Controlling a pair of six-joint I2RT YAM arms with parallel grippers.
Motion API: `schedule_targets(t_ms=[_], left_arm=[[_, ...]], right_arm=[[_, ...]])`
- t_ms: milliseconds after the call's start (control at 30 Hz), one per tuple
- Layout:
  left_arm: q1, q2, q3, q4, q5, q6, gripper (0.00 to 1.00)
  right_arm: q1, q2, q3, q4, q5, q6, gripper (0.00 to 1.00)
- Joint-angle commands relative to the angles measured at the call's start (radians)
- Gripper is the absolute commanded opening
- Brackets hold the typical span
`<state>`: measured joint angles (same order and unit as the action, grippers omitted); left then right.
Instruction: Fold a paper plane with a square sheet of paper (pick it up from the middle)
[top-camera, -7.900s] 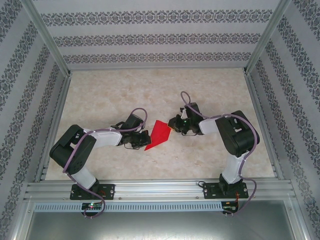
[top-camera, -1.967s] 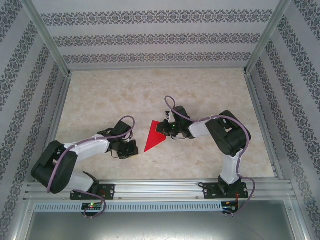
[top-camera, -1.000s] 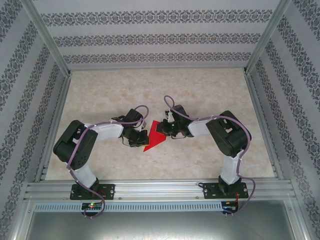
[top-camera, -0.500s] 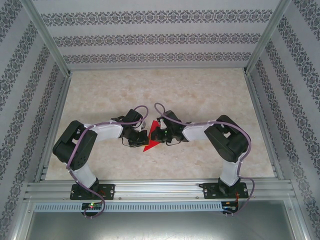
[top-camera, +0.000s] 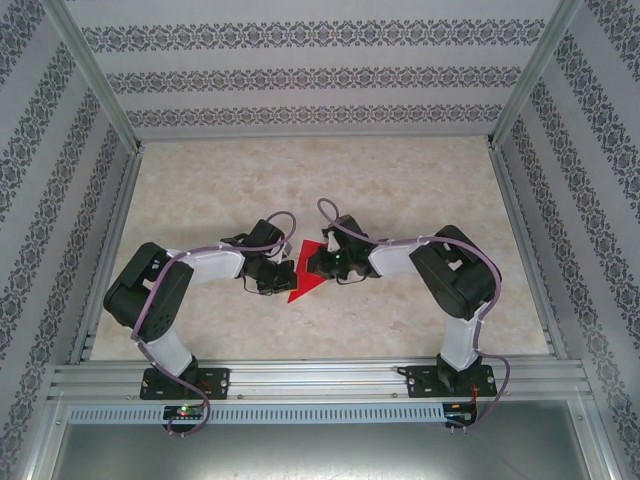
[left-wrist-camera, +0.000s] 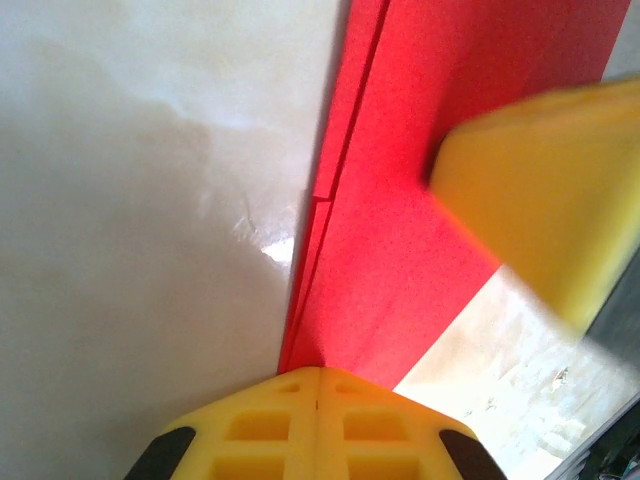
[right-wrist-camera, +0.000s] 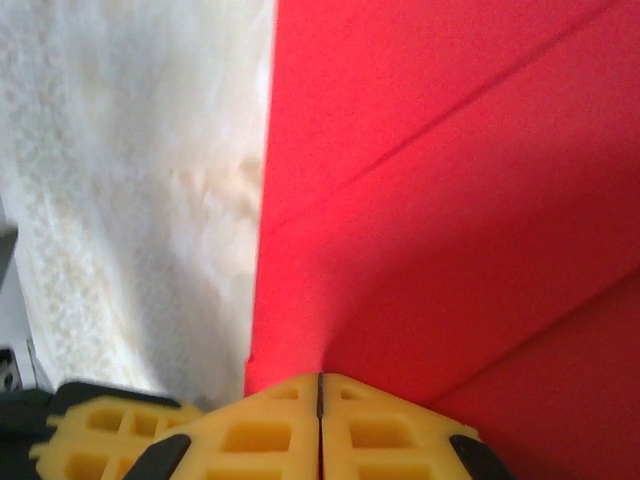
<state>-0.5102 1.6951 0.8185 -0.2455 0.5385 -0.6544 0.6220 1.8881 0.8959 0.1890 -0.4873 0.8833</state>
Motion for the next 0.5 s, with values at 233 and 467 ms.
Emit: schedule_targets(t_ms=[233,467], left_arm=[[-0.001,0.072,-0.080,-0.106,-0.138,0.005,0.02],[-0.001,0.068,-0.083,-0.106,-0.139,0.005,0.02]], right_arm=[[-0.173,0.093,0.093,-0.066,0.013,-0.076,0.08],[-0.248,0.125,0.147,-0.102,0.006,-0.098,0.08]])
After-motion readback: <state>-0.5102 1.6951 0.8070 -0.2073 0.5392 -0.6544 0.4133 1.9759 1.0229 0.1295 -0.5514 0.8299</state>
